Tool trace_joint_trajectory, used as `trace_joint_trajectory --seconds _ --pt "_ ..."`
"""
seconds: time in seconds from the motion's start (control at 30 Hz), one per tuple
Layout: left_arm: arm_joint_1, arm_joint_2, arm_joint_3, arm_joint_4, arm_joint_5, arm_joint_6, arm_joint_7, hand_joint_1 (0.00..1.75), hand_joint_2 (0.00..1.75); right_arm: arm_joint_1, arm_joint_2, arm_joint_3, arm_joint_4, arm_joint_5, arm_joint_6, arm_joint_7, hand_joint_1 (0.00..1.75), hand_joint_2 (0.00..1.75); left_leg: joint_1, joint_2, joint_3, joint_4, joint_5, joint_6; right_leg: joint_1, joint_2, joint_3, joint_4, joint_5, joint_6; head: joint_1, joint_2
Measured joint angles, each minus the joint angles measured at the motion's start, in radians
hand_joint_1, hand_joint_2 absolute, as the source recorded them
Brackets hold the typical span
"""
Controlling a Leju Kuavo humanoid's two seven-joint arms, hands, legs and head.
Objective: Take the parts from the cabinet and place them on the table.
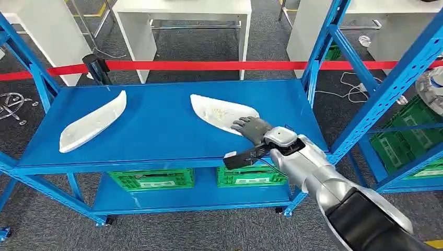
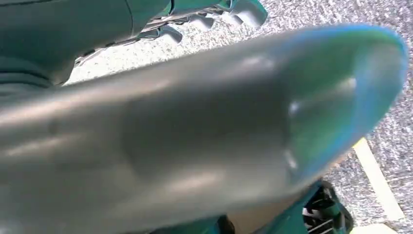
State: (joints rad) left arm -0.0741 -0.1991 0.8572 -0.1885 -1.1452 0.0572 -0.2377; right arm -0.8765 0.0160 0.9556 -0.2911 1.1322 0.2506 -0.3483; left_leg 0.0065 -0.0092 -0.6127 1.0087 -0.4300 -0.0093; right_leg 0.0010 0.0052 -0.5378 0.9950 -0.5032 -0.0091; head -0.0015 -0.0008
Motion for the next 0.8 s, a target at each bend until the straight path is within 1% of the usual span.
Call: trace_joint_trajectory --seconds 0.1,0.23,0.27,0.4,0.43,0.6,0.8 --pt "0.003 0.0 0.0 0.0 -0.004 0.011 -0.017 0.0 0.0 0.0 -0.026 0.0 0.001 -0.009 -0.005 0.004 1.75 1.75 0.0 -0.001 0.0 0.0 0.0 0.0 0.0 0.0 0.001 0.0 0.0 0.0 0.0 0.0" --pt "0.006 0.001 0.0 0.0 -0.006 0.075 -0.077 0.0 0.0 0.0 -0.048 0.0 0.005 -0.026 -0.005 0.0 1.75 1.75 0.0 0.0 0.001 0.0 0.0 0.0 0.0 0.001 0.001 0.0 0.0 0.001 0.0 0.0" --pt "0.004 0.001 0.0 0.0 -0.006 0.092 -0.086 0.0 1.75 0.0 -0.05 0.0 0.005 -0.03 -0.007 0.001 1.75 1.75 0.0 0.0 0.002 0.0 0.0 0.0 0.0 0.001 0.001 0.0 0.0 0.001 0.0 0.0" --pt "0.003 0.001 0.004 0.0 0.002 0.174 -0.125 0.0 1.75 -0.001 -0.052 0.0 0.005 -0.04 -0.023 0.0 1.75 1.75 0.0 0.001 0.002 0.0 0.0 0.0 0.0 0.0 0.002 0.0 0.0 0.001 0.0 0.0" --pt "0.002 0.001 0.008 0.0 0.002 0.185 -0.132 0.0 1.75 -0.003 -0.052 0.0 0.005 -0.041 -0.023 0.0 1.75 1.75 0.0 0.001 0.003 0.0 0.0 0.0 0.0 0.0 0.003 0.0 0.0 0.0 0.0 0.0" --pt "0.0 0.001 0.01 0.0 0.0 0.209 -0.143 0.0 1.75 -0.013 -0.051 0.0 0.005 -0.045 -0.018 -0.001 1.75 1.75 0.0 0.0 0.004 -0.001 0.0 0.0 0.0 0.0 0.004 0.0 -0.001 0.0 0.0 0.0" --pt "0.001 0.001 0.01 0.0 -0.006 0.239 -0.171 0.0 1.75 -0.018 -0.052 0.0 0.005 -0.048 -0.018 -0.003 1.75 1.75 0.0 0.0 0.005 -0.001 0.0 0.0 0.0 0.0 0.005 0.0 -0.001 0.0 0.0 0.0"
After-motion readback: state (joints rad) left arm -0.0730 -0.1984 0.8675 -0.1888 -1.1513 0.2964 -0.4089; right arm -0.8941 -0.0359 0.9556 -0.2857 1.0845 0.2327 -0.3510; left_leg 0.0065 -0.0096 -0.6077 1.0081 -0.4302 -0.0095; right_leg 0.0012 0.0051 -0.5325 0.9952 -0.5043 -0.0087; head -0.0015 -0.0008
